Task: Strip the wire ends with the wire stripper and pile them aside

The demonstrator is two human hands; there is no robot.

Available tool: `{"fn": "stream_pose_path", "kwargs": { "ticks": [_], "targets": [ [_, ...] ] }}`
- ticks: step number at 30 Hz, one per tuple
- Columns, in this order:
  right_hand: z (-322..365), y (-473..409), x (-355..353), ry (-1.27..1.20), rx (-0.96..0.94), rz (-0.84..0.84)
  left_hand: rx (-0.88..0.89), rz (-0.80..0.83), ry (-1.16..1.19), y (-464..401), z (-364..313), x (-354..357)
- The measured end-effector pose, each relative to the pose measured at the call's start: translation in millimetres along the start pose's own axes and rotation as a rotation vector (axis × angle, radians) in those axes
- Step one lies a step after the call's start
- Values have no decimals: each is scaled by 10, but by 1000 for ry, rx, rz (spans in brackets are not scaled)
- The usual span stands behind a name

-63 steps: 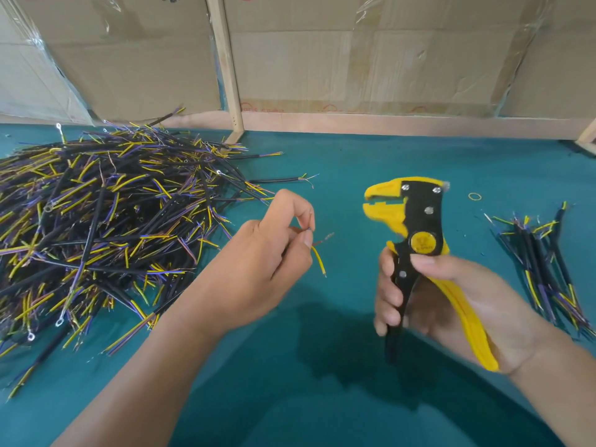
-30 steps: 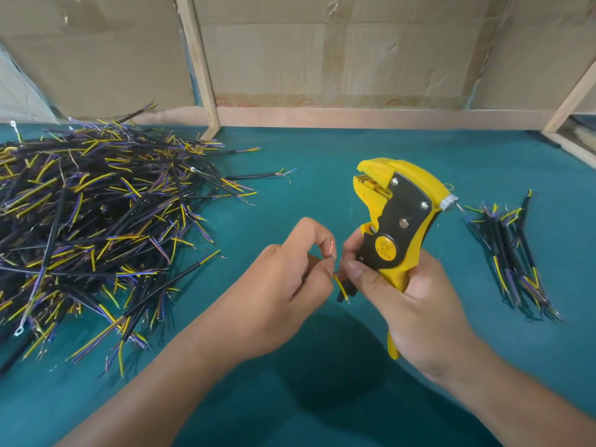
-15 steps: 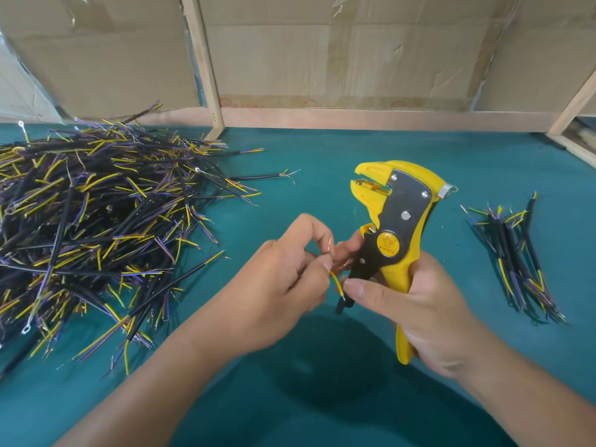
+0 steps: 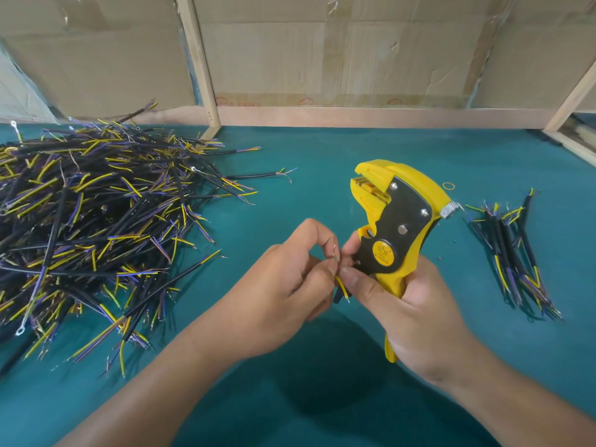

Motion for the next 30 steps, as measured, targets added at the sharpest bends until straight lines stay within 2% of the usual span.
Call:
{"fn": "stream_pose_path", "kwargs": {
  "ticks": [15,30],
  "targets": [
    [2,-8,-72,262,-39,-57,22,18,-97,8,-10,-10],
    [37,-26,-117,362,-59,-98,10,18,-146,7,-6,-40]
  ]
}}
Point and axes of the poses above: each hand's wrist, its own y-axis away from the middle knuckle, its own x-axis out of the palm, z = x × y, the point moved 7 cm from there along -y, towards the middle knuckle, and after that the axes turned 3 degrees about -z, right-handed, at the moved point
